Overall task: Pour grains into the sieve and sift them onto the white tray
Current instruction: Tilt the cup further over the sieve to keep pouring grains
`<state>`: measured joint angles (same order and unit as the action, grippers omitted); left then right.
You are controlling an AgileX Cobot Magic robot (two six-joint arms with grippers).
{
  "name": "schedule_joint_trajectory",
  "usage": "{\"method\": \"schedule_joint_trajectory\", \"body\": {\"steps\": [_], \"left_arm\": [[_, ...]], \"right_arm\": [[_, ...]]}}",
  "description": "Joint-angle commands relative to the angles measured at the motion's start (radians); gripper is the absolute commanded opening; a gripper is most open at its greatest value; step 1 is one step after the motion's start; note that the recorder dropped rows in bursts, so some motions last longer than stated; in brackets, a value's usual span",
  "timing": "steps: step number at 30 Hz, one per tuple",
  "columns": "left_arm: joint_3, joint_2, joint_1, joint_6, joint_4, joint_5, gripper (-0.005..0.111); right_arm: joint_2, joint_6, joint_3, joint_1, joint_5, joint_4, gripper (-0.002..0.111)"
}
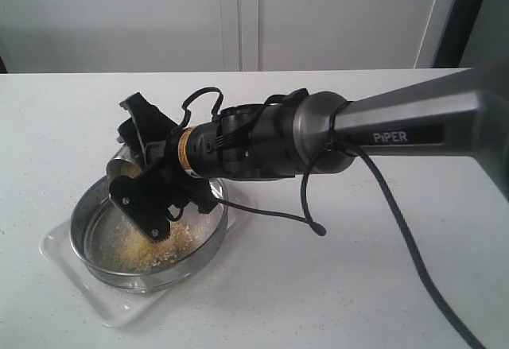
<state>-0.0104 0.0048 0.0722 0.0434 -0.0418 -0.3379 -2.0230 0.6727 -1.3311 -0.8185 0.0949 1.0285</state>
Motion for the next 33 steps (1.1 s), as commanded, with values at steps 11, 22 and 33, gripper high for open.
{"method": "schedule_joint_trajectory", "body": {"steps": [11, 22, 33], "left_arm": [[0.010, -0.005, -0.005, -0.003, -0.010, -0.017, 0.000], [0.010, -0.005, -0.005, -0.003, -0.010, -0.017, 0.000], [0.010, -0.005, -0.005, -0.003, -0.010, -0.017, 0.000]], "right_arm": [[-0.070, 0.012, -0.069, 0.000, -0.008, 0.000, 0.000], [-0.118, 0.012, -0.118, 0.001, -0.077, 0.000, 0.000], [-0.137, 0.012, -0.150, 0.001, -0.166, 0.000, 0.000]]}}
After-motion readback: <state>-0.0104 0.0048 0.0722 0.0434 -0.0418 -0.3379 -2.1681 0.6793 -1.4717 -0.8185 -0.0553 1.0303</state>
